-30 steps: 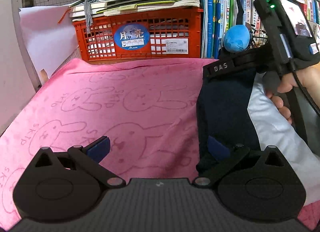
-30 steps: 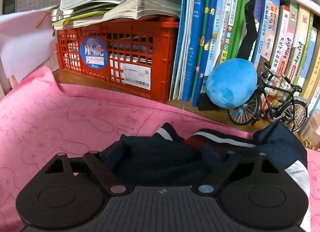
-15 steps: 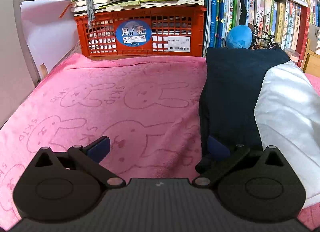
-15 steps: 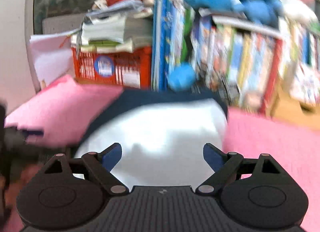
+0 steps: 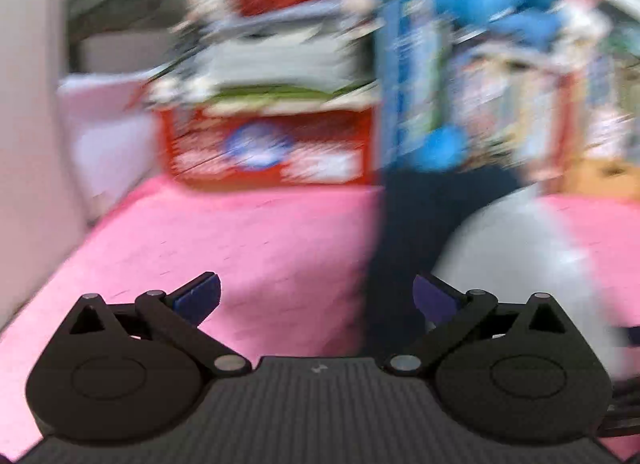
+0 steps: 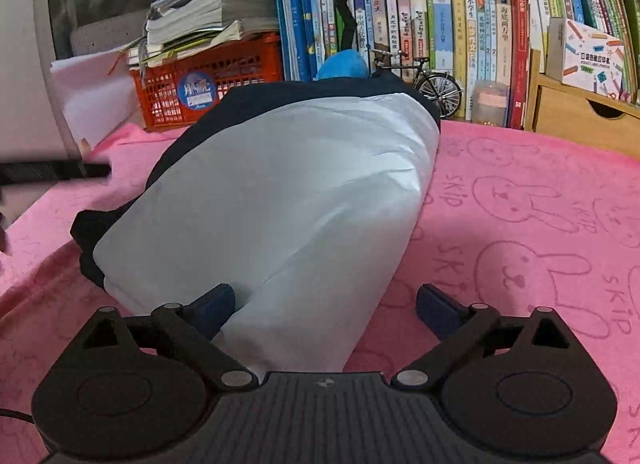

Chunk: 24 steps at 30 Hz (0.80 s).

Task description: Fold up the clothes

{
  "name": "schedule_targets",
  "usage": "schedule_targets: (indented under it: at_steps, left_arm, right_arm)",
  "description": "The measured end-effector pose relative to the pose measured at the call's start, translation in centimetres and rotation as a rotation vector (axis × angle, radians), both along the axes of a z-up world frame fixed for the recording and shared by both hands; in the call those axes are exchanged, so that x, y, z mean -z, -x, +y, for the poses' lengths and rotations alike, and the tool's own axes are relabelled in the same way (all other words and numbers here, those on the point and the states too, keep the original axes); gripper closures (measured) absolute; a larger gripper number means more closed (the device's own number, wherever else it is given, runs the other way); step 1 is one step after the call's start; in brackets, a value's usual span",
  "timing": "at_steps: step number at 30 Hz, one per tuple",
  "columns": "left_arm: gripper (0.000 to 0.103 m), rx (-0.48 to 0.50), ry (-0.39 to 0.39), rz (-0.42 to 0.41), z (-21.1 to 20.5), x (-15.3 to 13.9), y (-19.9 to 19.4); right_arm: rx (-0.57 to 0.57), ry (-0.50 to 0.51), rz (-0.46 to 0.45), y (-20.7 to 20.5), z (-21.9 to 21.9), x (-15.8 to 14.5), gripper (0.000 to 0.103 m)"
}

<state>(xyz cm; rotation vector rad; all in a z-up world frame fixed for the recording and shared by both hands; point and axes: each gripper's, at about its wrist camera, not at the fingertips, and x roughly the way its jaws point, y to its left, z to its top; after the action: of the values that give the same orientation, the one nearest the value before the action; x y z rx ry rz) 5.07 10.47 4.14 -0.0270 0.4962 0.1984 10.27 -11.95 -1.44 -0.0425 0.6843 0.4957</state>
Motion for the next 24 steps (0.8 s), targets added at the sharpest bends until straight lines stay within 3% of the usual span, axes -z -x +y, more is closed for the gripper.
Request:
schedule_targets:
  at_steps: [3, 7, 8, 9, 11, 14, 24]
  left_arm:
    - [0.0, 0.083, -0.05, 0.021, -3.4, 0.8, -0.7]
    - [0.0, 0.123, -0.129, 0.107, -6.3, 4.6, -2.4]
    - [0.0, 0.126, -0.141, 0.111, -6.6, 5.2, -2.5]
    - [0.0, 0.125, -0.149, 0.107, -6.7, 5.7, -2.4]
    - [0.0, 0.126, -0.152, 0.108, -6.8, 5.8, -2.5]
    - [0.0, 0.13, -0.141, 0.12, -6.5, 5.7, -2.6]
    - [0.0, 0.162, -0.081, 0.146, -5.9, 5.9, -2.7]
  right_arm:
    - [-0.017, -0.095, 0.013, 0.1, -1.7, -0.2, 0.006]
    - [0.068, -0.367, 0.073, -0.8, -7.2, -0.1, 0.009]
    - [0.106, -0.426, 0.099, -1.6, -8.4, -0.1, 0.016]
    - [0.144, -0.485, 0.124, -2.4, -9.6, 0.0, 0.031]
    - [0.178, -0.537, 0.167, -4.8, -10.2, 0.0, 0.046]
    - [0.195, -0.492, 0.191, -8.6, -8.5, 0.3, 0.072]
    - [0.265, -0.299, 0.202, -19.8, -3.2, 0.6, 0.065]
